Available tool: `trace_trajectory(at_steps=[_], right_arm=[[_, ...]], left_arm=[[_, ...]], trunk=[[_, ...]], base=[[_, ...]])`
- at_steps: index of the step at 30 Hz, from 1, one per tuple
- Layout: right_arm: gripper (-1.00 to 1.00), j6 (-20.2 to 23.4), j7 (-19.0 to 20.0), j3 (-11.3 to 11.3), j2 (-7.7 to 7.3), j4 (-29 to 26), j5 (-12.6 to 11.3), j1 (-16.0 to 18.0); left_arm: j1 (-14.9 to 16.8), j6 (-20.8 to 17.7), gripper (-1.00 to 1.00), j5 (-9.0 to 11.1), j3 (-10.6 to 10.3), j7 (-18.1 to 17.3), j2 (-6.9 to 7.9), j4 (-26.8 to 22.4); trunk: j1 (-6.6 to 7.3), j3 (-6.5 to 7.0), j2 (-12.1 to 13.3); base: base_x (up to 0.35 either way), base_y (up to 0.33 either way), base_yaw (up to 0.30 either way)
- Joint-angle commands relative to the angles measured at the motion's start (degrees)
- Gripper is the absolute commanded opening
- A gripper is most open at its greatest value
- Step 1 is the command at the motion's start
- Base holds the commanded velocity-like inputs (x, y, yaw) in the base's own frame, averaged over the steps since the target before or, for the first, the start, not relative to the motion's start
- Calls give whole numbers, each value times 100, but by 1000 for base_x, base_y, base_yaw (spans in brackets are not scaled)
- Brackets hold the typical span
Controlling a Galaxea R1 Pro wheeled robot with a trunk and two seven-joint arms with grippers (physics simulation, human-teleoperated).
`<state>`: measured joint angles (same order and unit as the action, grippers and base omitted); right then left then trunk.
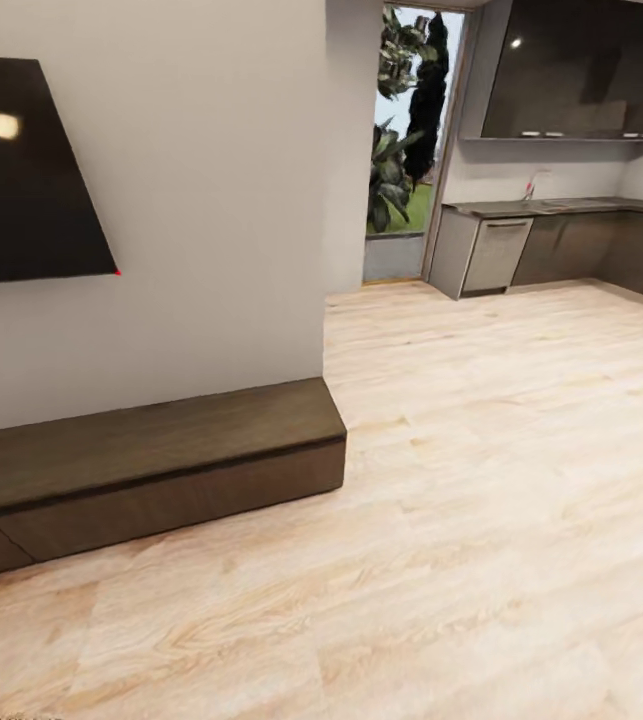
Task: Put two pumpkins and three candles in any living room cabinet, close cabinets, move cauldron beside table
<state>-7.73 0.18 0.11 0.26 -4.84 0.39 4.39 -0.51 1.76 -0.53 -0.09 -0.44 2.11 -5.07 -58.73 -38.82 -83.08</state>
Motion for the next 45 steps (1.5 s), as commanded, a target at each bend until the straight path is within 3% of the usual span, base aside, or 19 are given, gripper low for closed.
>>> trace_trajectory(at_steps=[1,16,45], right_arm=[[100,0,0,1,0,0,1,0],[100,-1,0,7,8,0,14,0],[100,-1,0,16,0,-3,23,0]], left_arm=[[0,0,100,0,0,0,0,-1],[4,0,100,24,26,0,0,-3],[2,0,100,35,44,4,0,-3]], trunk=[[0,-4,0],[0,-45,0],[0,-49,0]], base=[[264,-229,272],[242,-225,281],[6,-7,291]])
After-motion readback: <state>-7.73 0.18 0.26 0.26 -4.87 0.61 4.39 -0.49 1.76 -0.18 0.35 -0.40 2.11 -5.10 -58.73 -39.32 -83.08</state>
